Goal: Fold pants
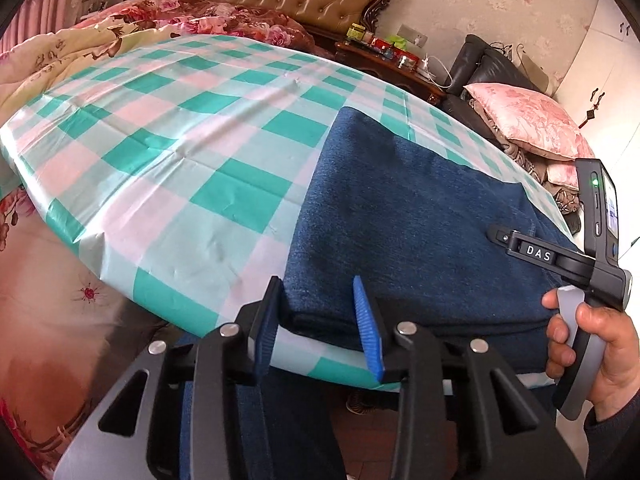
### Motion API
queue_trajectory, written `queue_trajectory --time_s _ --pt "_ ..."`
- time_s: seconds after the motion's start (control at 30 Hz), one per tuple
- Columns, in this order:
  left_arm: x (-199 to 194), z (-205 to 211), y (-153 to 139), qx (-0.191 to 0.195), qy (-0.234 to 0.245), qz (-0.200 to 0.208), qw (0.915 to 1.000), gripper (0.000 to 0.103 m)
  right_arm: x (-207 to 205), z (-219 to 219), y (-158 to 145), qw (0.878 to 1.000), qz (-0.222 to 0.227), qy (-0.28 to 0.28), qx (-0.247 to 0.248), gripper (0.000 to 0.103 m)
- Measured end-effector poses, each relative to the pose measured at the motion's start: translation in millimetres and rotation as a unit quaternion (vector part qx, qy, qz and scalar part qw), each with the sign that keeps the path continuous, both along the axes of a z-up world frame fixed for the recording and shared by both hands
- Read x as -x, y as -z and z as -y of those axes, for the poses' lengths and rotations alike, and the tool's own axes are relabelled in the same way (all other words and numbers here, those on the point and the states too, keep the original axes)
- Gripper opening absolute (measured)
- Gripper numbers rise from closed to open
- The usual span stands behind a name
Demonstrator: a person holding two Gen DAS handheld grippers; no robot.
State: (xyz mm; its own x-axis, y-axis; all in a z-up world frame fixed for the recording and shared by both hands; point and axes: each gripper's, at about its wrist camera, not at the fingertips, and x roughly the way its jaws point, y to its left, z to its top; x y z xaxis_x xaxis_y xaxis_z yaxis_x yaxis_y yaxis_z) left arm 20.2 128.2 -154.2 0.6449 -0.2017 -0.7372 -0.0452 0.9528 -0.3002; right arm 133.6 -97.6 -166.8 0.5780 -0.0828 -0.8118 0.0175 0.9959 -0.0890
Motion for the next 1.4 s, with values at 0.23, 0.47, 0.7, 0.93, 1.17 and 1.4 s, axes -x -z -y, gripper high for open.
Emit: queue_trajectory --time_s 0.23,0.47,0.7,0.93,1.17,1.4 --pt "1 -3 0 0.013 0.005 0.005 0.9999 0.031 -1 -2 -15 0.999 -0.007 0.024 0.041 0.097" --pt "2 -3 -6 0.032 0.013 0.015 0.9993 0.015 -12 -63 -64 0.994 -0.021 -0.097 -0.036 0.097" --pt "5 1 -13 0.021 0.011 0.025 0.9994 0.014 -57 -180 -45 0.967 -0.143 -0.209 -0.018 0.097" --pt "16 24 -35 -0.046 0.028 0.062 0.9966 0.013 -82 -226 -11 0.959 -0.188 -0.211 0.034 0.086" --pt "17 17 -36 -0.003 0.005 0.048 0.9988 0.021 -86 -214 -3 0.967 -0.169 -0.183 0.061 0.030" --pt "3 -2 -9 0.098 -0.020 -0.007 0.9950 0.039 -95 -193 -9 0.971 -0.167 -0.171 0.018 0.018"
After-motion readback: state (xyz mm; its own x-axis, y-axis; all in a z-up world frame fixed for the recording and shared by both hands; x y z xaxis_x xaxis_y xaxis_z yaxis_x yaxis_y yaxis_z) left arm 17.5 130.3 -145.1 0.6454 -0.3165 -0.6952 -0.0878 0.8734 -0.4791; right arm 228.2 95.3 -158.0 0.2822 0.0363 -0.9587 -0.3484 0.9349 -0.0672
